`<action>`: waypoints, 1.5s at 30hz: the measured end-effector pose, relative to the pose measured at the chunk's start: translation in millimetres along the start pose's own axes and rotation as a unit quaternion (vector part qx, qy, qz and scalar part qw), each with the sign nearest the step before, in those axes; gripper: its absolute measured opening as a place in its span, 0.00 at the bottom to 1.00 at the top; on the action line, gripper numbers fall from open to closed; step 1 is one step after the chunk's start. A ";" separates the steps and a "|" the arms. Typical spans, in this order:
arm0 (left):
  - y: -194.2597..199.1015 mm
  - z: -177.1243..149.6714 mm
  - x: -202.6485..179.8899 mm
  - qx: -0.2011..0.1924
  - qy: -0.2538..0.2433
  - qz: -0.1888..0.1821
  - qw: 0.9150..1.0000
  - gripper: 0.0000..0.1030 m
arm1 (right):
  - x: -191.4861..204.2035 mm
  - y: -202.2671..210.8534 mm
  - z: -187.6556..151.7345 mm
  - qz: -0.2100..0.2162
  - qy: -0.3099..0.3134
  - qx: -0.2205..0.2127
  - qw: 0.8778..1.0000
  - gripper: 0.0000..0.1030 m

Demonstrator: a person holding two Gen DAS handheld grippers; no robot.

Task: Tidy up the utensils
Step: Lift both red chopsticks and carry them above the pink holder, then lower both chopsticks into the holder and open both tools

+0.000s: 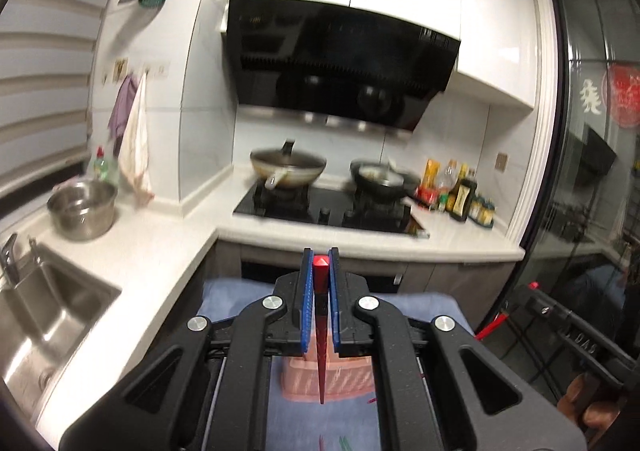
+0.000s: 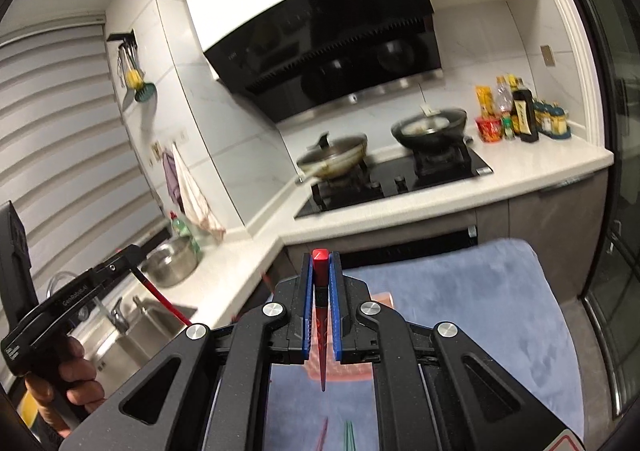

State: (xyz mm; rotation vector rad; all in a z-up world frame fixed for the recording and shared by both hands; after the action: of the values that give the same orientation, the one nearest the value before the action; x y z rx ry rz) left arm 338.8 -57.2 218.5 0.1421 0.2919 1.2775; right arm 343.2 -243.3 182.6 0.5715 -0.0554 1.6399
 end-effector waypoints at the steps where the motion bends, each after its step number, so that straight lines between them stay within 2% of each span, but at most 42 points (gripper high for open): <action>1: -4.2 4.0 -1.0 -0.003 -0.001 0.001 1.000 0.06 | 1.0 -6.0 6.9 0.001 0.000 -0.005 1.000 0.07; 5: -28.2 17.3 -5.2 -0.016 -0.007 0.006 1.000 0.07 | 4.8 -24.5 25.3 -0.002 0.005 -0.017 1.000 0.07; 9: -54.5 15.9 -3.5 -0.011 -0.006 0.010 1.000 0.07 | 4.1 -44.5 33.3 -0.009 0.011 -0.023 1.000 0.07; 23: -106.6 -27.1 10.2 0.025 -0.006 0.018 1.000 0.07 | -21.6 -109.3 -16.4 -0.038 0.017 0.045 0.998 0.07; 39: -117.9 -50.9 19.0 0.055 0.008 0.016 0.998 0.07 | -28.2 -122.2 -29.7 -0.050 0.012 0.064 0.997 0.08; 41: -115.0 -49.4 19.5 0.046 0.008 0.021 0.999 0.12 | -28.6 -120.9 -29.0 -0.052 0.010 0.060 0.997 0.12; 42: -114.4 -49.0 20.7 0.045 0.006 0.027 0.999 0.20 | -28.6 -120.4 -29.2 -0.052 0.011 0.061 0.997 0.13; 43: -114.2 -49.0 21.9 0.045 0.007 0.030 0.999 0.24 | -28.6 -119.5 -29.3 -0.053 0.010 0.060 0.997 0.13; 45: -113.6 -49.9 24.5 0.047 0.013 0.032 0.998 0.27 | -28.4 -119.1 -29.3 -0.052 0.010 0.060 0.997 0.13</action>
State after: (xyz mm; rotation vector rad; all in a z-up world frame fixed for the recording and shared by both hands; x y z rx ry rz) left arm 435.1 -69.1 137.3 0.2170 0.3716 1.3304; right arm 446.9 -239.2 111.4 0.6389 0.0873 1.5553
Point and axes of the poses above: each gripper's, at about its wrist camera, not at the fingertips, and y roughly against the way its jaws point, x to its left, z to its top, the point moved 10 cm from there along -y, roughly the way its jaws point, and after that the axes turned 2 degrees about -x, right-handed, at the moved point
